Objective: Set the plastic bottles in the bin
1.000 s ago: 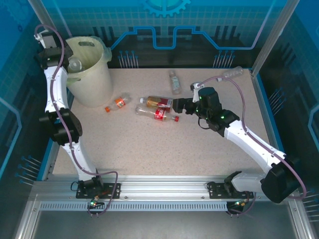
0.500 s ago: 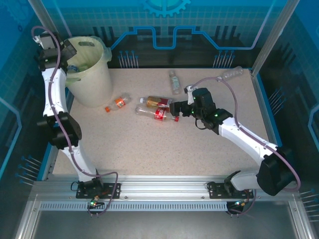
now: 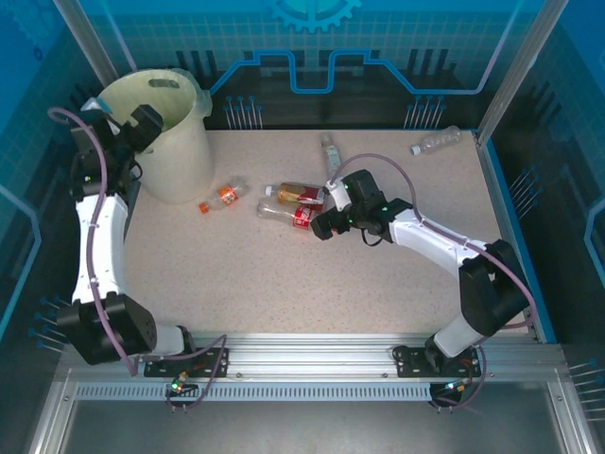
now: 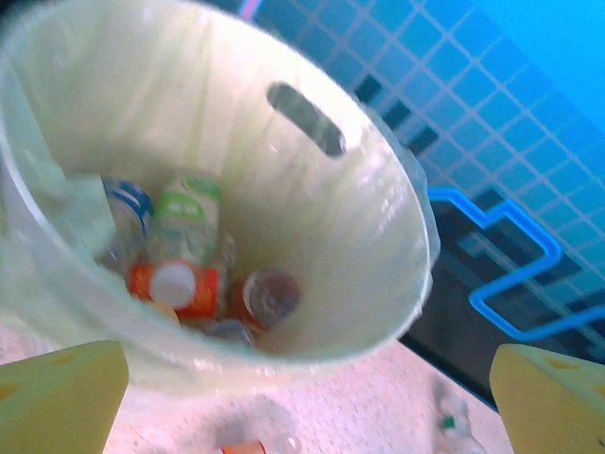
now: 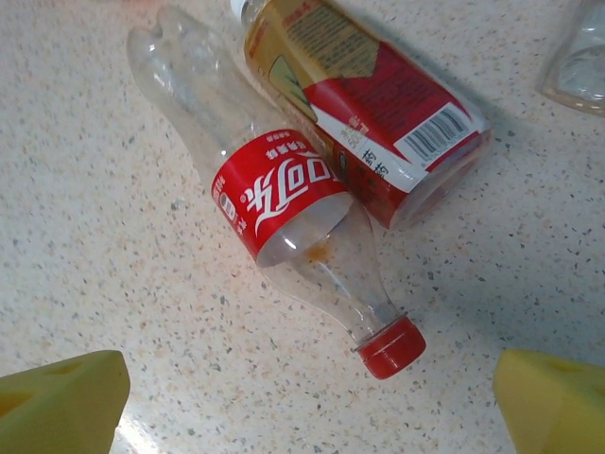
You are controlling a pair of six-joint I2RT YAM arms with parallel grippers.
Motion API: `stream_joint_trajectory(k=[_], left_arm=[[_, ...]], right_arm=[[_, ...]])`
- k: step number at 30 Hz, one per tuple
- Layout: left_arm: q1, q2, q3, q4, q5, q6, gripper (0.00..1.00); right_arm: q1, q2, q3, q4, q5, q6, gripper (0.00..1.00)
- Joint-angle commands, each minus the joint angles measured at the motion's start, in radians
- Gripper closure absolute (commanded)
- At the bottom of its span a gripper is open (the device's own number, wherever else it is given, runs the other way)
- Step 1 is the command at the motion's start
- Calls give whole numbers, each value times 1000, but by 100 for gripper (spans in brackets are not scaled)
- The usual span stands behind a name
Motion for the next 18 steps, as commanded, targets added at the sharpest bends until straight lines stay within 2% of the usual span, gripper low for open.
stream_joint_trajectory(k=[1,7,11,15,18], left_arm=[[-1,-54,-103,45,164,-69,1],[-7,-171,-279,82,305,-159,1],[-27,-237,-360,65,321,-174,1],[-50,-275,-377,6,312,-160,1],[-76,-298,-392,-10,303,-158,1]], right_arm=[[12,69,58,-55,-5,-102,2],[13,216,169,-165,11,-312,13],[4,309,251,-251,58,-432,17],[-8,399,332,-330,94,-483,19],[-6,456,375,-361,73,-498,22]])
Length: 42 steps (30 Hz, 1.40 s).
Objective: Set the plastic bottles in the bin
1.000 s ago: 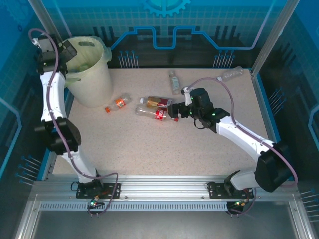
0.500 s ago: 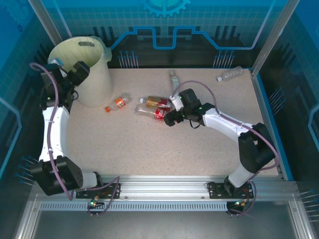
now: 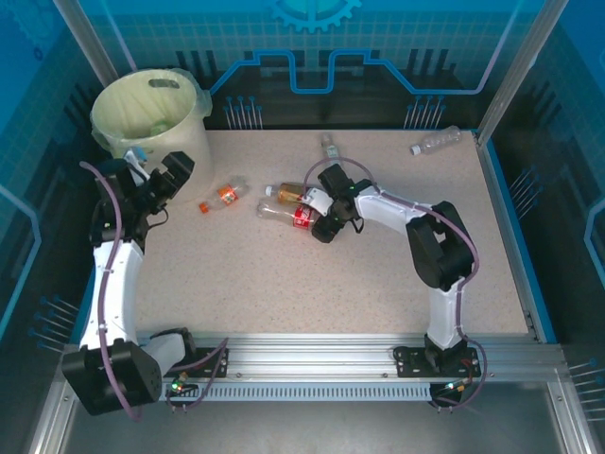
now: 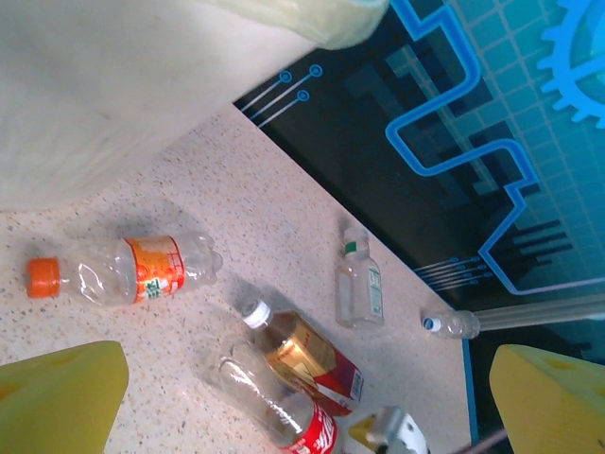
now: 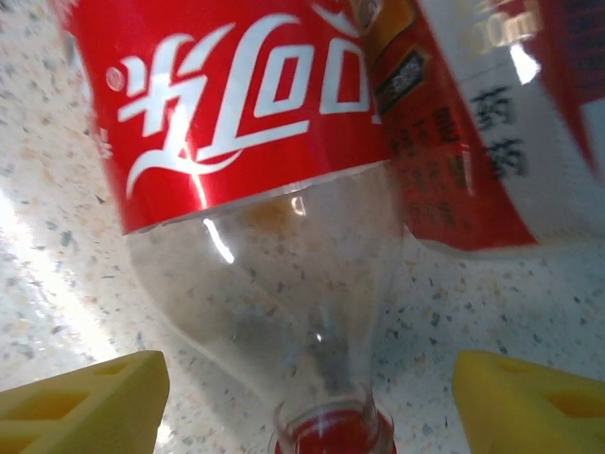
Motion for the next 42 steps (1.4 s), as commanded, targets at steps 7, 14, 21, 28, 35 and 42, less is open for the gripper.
stream_joint_trajectory(k=[7,14,21,28,35,42], left_arm=[[-62,-23,-38,-29,0,-12,1],[-148,18,-49,4,-27,-30,1],[-253,74,-48,38,21,-40,1],[-361,96,-135,211,48,-121,1],[-452,158,-156,293,41,-131,1],[-495,190,-148,339,6,-96,1]], right_arm=[[3,75,27,-98,-22,-90,43],[16,-6,-62,-65,-58,-59,69],[30,-212,-201,40,-161,54,88],[47,-405,-360,258,-324,288,96],[82,-451,-413,370,-473,474,94],[116,-435,-392,367,-552,532,90]])
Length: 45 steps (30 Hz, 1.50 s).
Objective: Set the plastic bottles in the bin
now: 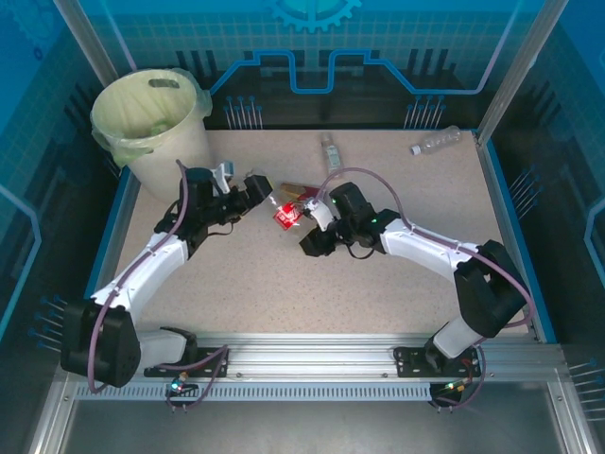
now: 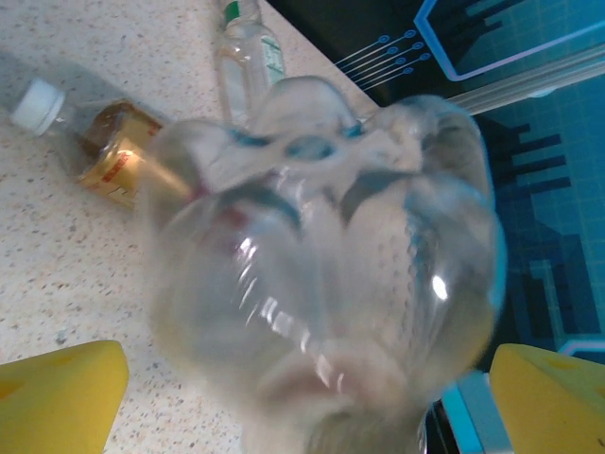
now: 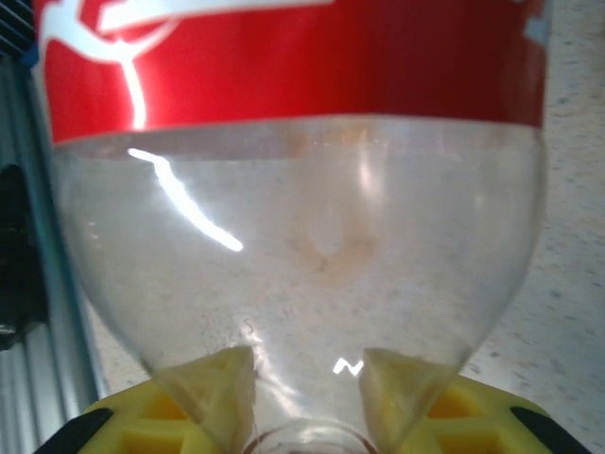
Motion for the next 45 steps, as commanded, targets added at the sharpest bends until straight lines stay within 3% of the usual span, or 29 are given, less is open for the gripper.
stream_joint_trajectory(k=[1,7,14,17,21,28,29,30,36,42,45], left_arm=[[-19,29,18,16,-26,46,1],[-33,36,-3,43,-42,71,13],[-38,49,-6,106,44,77,42],[-40,45,-1,107,46,80,49],[-40,32,9,89,-8,91,51],[-38,28,64,28,-117,132,52],[-38,27,76,19,-134,140,52],[-38,26,85,9,-152,149,52],[-27,22,193,-106,-297,231,52],[56,23,318,-155,-313,286,52],[117,25,381,-170,-312,294,52]], right_arm=[[13,-3,13,35,-114,72,89],[17,3,47,-3,-159,82,82],[17,17,84,-50,-171,69,70],[14,19,106,-93,-171,64,55],[9,-14,106,-109,-147,68,37],[-7,-202,35,-54,84,93,18],[-9,-241,17,-38,135,99,2],[-12,-273,-1,-23,178,109,0],[-98,-464,-97,25,416,268,0],[-143,-653,-245,103,704,317,0],[-191,-707,-260,50,714,341,0]])
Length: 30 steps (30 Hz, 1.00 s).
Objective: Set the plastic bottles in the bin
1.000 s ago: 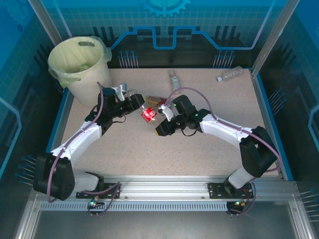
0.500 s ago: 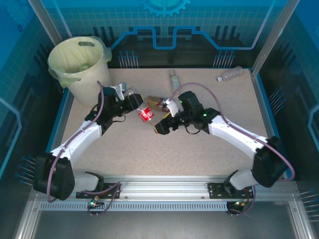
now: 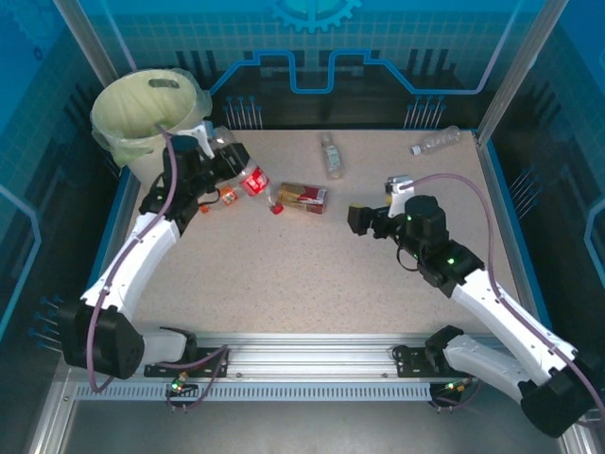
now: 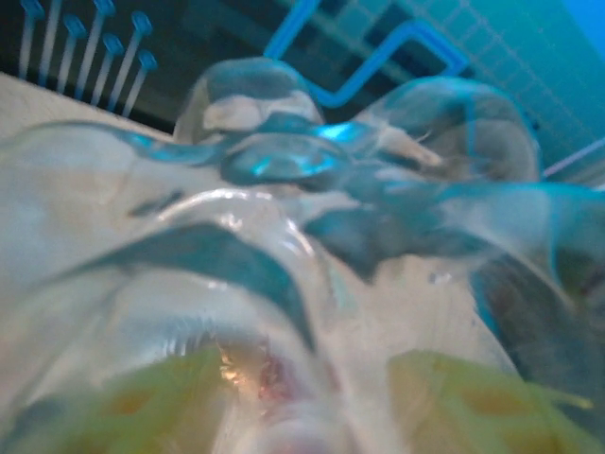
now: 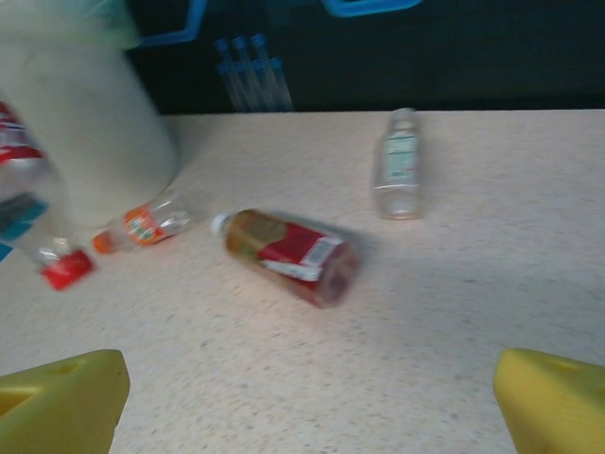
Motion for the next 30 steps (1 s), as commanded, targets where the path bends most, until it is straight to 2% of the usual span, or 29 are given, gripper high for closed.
stream_joint_trajectory(k=[1,5,8,17,23,30], left_arm=[[67,-11,87,-28,-28,46,52],[142,0,158,-8,-32,55,52],[182,24,230,-2,-55,83,52],[278,188,510,40,-166,201,52],[331,311,627,70,-271,282,52],[387,413,740,43,-241,291,51]], right_arm=[[-57,-54,-10,-20,96,43,0],[-106,-70,-3,-101,83,84,0],[-127,-66,-11,-95,14,74,0],[-128,-12,16,-80,-61,64,0],[-127,-5,20,-78,-83,55,0],[-127,-13,10,-81,-96,44,0]])
